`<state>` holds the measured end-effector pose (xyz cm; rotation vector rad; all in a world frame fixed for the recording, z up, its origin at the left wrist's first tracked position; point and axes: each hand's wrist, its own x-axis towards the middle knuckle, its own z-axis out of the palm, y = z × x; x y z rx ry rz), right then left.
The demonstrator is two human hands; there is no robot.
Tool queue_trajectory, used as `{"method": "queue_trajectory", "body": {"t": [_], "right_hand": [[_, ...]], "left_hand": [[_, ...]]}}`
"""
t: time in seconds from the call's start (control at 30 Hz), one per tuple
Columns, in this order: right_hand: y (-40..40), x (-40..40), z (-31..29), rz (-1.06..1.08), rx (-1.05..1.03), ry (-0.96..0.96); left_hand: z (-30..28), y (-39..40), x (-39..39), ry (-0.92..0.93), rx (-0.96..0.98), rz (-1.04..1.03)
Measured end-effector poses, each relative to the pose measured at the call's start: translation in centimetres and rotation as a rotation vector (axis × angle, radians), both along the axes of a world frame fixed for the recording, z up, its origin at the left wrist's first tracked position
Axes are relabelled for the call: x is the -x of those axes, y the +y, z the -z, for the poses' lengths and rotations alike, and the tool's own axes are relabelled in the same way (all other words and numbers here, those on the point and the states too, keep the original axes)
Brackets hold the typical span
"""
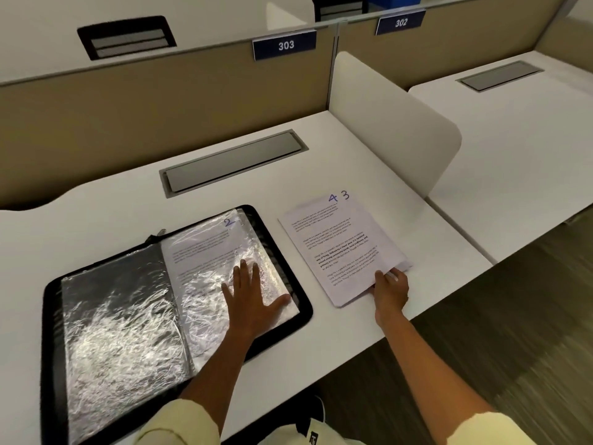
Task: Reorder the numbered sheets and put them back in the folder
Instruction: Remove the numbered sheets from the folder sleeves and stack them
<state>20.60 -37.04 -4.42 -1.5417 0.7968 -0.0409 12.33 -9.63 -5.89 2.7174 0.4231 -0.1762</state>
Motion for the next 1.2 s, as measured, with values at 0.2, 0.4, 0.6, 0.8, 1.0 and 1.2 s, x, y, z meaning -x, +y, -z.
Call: {"method": "queue_trajectory", "body": {"t": [0.2, 0.4, 0.6, 0.8, 1.0, 1.2], "right_hand": [[0.1, 1.2, -0.6, 0.072, 0.178, -0.04], [1.4, 2.7, 0.1, -0.053, 0.313, -0.129], [4.9, 3.9, 0.6, -0.197, 0.343, -0.206], [9.8, 5.9, 0.4, -0.316, 0.341, -0.314], [14.8, 8.2, 0.8, -0.512, 0.4, -0.351], [17.9, 9.9, 2.2, -0.602, 0.531, -0.268]], "left_hand": [[0.3, 0.3, 0.3, 0.011, -0.04, -0.043], [1.2, 0.9, 0.8, -0.027, -0.034, -0.03], [1.6, 2.1, 1.2, -0.223, 0.134, -0.113], [-0.8, 5.0, 2.8, -0.508, 0.283, -0.351], [-3.0, 10.0, 5.7, -0.65, 0.361, -0.491], [-3.2, 15.0, 9.4, -0.632, 0.483, -0.651]]}}
